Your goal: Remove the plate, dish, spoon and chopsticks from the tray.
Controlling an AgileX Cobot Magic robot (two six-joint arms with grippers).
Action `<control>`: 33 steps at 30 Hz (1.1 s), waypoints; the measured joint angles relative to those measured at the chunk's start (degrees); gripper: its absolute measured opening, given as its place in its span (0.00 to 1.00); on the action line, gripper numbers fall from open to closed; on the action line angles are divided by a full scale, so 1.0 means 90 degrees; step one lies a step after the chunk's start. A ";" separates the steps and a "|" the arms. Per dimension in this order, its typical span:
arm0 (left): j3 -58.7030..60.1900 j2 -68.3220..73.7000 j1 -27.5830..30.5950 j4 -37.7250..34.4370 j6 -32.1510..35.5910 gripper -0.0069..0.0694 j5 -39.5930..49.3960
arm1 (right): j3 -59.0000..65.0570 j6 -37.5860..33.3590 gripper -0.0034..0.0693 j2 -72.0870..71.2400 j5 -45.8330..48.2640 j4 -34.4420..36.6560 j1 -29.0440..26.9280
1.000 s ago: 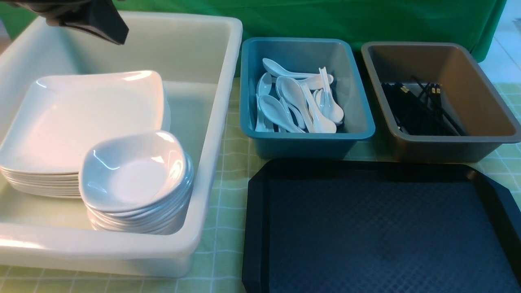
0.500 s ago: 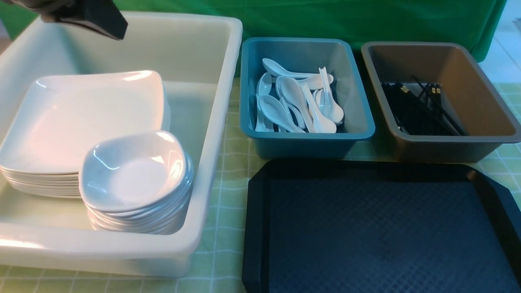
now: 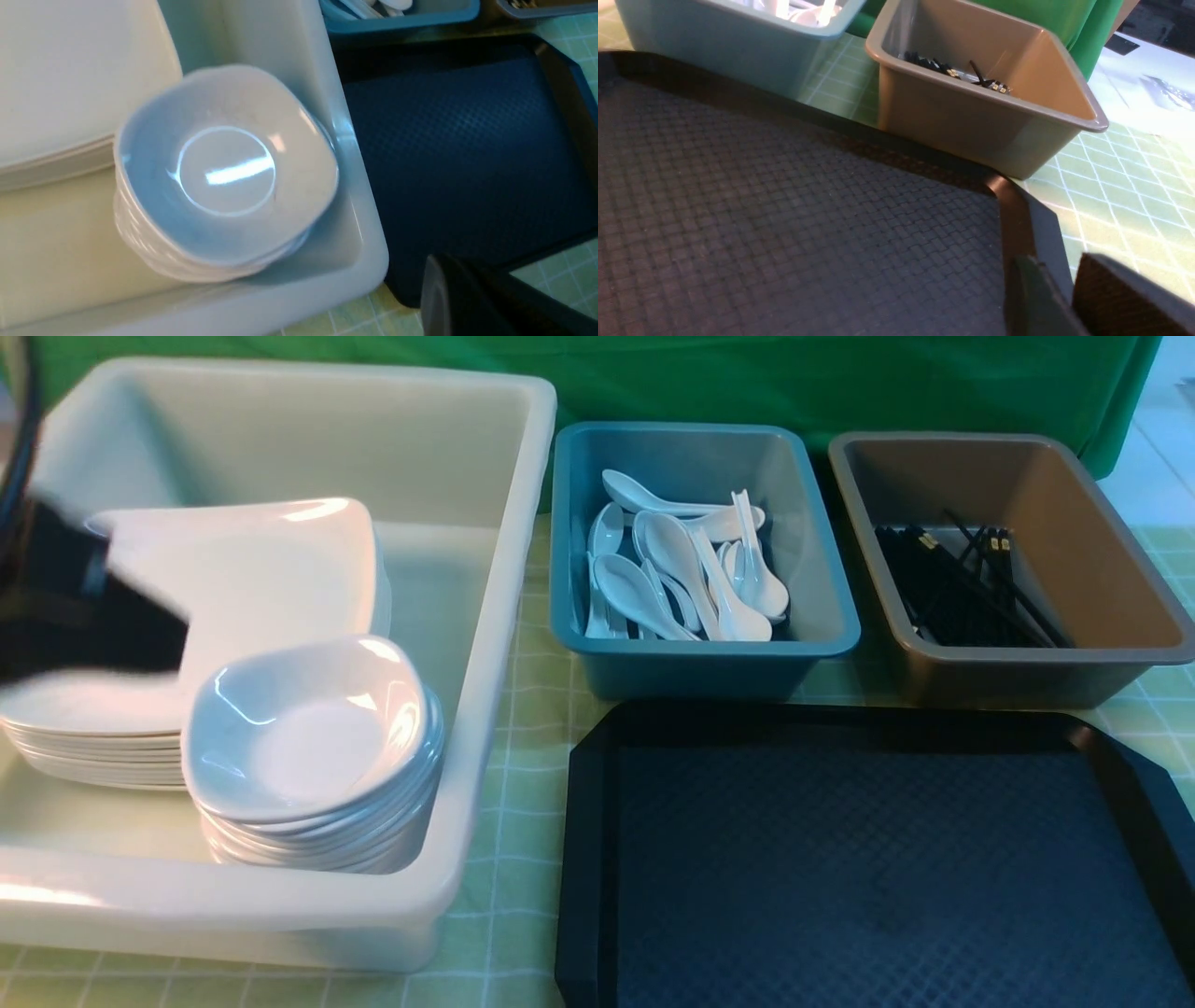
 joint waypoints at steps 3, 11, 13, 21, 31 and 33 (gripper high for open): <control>0.1052 -0.1223 0.0000 -0.0011 -0.0015 0.07 -0.0655 | 0.0000 0.0000 0.25 0.0000 0.0000 0.0000 0.0000; 0.3341 -0.3759 0.0000 0.0076 -0.0015 0.07 -0.3425 | 0.0000 0.0000 0.27 0.0000 0.0000 0.0000 0.0000; 0.3679 -0.4153 0.0000 0.0112 -0.0015 0.07 -0.4073 | 0.0000 0.0000 0.28 0.0000 0.0000 0.0000 0.0000; 0.4244 -0.4626 0.0000 0.0432 -0.0015 0.07 -0.4717 | 0.0000 0.0000 0.32 0.0000 0.0000 0.0000 0.0000; 0.4557 -0.4626 0.0000 0.1468 0.0049 0.07 -0.4738 | 0.0000 0.0000 0.34 0.0000 0.0000 0.0000 0.0000; 0.4577 -0.4626 0.0000 0.1598 0.0064 0.07 -0.4738 | 0.0000 0.0000 0.34 0.0000 0.0000 0.0000 0.0000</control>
